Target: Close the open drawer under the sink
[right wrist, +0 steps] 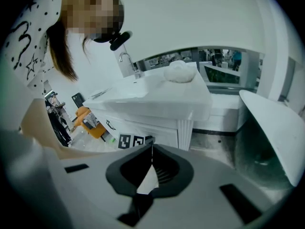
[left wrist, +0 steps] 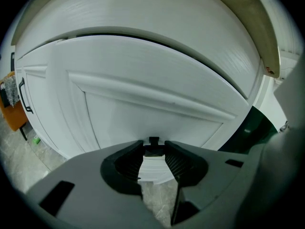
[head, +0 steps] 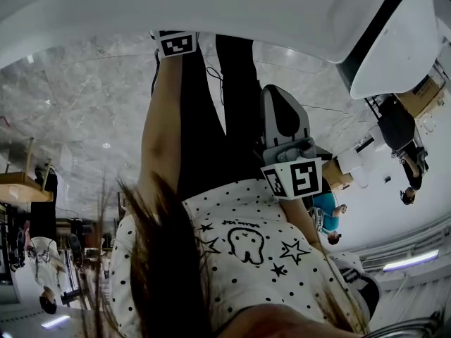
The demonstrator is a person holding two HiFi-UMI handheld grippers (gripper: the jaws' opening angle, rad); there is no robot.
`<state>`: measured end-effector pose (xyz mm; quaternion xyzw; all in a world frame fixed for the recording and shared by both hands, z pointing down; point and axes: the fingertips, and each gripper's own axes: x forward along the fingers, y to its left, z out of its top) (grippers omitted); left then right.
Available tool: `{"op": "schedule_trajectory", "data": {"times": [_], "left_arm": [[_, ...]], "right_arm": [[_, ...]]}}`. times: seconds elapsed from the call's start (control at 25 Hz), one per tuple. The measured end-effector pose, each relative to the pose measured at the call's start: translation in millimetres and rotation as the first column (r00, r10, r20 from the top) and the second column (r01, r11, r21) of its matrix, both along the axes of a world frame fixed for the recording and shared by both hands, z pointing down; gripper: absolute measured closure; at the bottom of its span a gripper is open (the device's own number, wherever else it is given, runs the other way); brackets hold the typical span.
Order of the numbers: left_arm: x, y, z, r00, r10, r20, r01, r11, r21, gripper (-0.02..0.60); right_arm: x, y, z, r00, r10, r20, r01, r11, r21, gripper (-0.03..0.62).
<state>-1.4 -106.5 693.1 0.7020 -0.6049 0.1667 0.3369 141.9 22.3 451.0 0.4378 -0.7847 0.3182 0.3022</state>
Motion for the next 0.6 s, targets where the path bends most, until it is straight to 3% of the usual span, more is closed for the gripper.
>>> {"op": "schedule_trajectory", "data": {"times": [0.6], "left_arm": [[1.7, 0.7, -0.7, 1.0, -0.001, 0.003, 0.001, 1.0, 0.004, 0.439]], "right_arm": [[4.1, 8.1, -1.0, 1.0, -0.005, 0.002, 0.005, 1.0, 0.0, 0.58]]}}
